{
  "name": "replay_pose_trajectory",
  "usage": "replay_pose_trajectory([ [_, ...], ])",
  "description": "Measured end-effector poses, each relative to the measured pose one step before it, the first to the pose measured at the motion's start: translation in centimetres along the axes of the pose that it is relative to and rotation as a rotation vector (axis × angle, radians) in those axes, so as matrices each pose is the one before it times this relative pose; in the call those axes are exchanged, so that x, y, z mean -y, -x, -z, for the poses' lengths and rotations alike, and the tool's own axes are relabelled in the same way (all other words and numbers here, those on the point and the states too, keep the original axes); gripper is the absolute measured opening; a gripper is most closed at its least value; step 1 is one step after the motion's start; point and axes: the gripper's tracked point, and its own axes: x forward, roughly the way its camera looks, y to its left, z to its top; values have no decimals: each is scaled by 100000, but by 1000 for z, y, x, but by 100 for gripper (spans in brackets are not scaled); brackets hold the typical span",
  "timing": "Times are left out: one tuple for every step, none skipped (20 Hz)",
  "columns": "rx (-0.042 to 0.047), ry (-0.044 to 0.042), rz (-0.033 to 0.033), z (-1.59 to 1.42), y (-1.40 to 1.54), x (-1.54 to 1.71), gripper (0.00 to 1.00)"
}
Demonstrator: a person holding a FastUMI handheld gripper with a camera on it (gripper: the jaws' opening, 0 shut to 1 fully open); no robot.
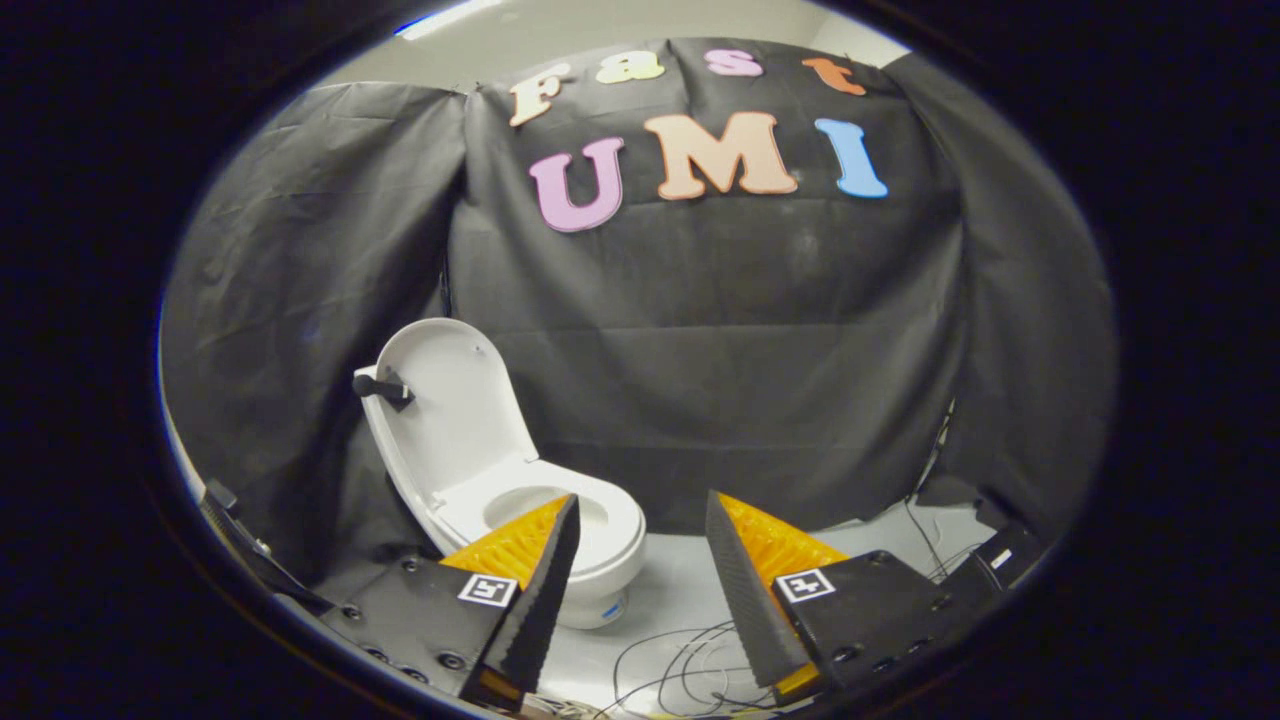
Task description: Open the toilet lid.
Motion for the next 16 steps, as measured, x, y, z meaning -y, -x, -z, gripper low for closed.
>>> replay_pose_trajectory([
  [1097, 470, -158, -198, 510, -35, 79],
  [1495, 642, 69, -98, 560, 6, 79],
  [2628, 593, -175, -471, 358, -70, 79],
  [3045, 316, 21, -795, 568, -54, 79],
  [3262, 158, -65, -619, 795, 77, 79],
  [3279, 45, -22, -318, 263, -1, 79],
  [2956, -104, -33, -589, 438, -46, 79],
  [1052, -269, 154, -112, 285, -10, 79],
  [-124, 465, -79, 397, 338, -12, 79],
  [1791, 594, 19, -253, 86, -22, 79],
  [-2286, -74, -112, 310, -247, -25, 79],
  [-678, 464, -187, -64, 222, -41, 79],
  [347, -156, 234, 178, 211, 101, 79],
  [-194, -207, 52, -50, 10, 43, 79],
  [153, 358, -75, 16, -60, -66, 79],
  [-644, -51, 39, 108, 75, 83, 79],
])
